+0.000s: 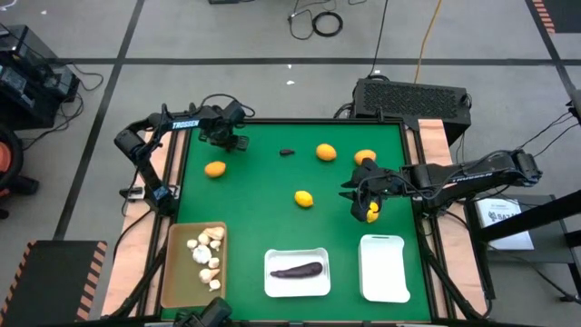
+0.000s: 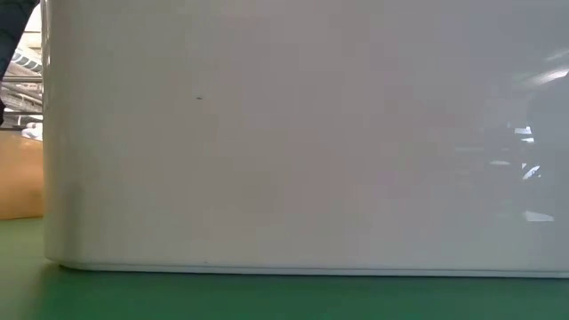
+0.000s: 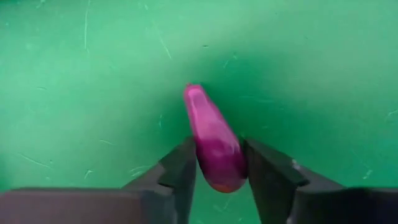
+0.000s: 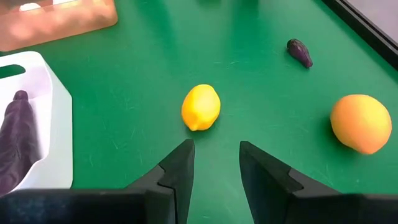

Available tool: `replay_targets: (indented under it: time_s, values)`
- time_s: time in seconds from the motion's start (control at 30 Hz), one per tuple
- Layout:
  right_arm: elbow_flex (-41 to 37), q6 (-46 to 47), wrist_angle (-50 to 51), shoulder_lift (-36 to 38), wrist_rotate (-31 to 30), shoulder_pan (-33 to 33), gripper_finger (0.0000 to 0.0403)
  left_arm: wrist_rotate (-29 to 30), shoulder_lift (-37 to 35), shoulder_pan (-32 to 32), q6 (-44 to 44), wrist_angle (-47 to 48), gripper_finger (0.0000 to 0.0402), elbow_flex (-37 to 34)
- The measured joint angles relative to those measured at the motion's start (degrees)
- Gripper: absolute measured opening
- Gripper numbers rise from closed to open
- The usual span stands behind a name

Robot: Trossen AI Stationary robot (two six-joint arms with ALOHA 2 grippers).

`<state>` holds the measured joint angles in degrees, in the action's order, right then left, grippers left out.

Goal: Sort produce into baskets
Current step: Put the eggplant into the left white bin

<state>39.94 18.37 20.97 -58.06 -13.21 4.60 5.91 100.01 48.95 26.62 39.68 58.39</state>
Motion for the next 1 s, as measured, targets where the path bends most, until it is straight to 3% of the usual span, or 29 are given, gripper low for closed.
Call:
replay_targets:
  time_s: [0.27, 0.5, 0.73, 1.0]
  values:
    - [0.0, 0.0, 0.0, 0.0, 0.0, 0.0, 0.0118, -0.5, -1.7, -0.6, -3.3, -0.1, 0.009, 0.0]
    - [0.0, -0.2, 0.0, 0.0, 0.0, 0.0, 0.0118, -10.0, -7.7, -7.3, -4.8, -0.2, 0.0088, 0.0]
    - [0.0, 0.7, 0.0, 0.0, 0.0, 0.0, 0.0118, -11.8, -14.4, -26.8, -1.8, -2.4, 0.0087, 0.0]
    - [0.0, 3.4, -0.1, 0.0, 0.0, 0.0, 0.0118, -8.4, -14.4, -53.8, 4.5, -15.2, 0.0087, 0.1]
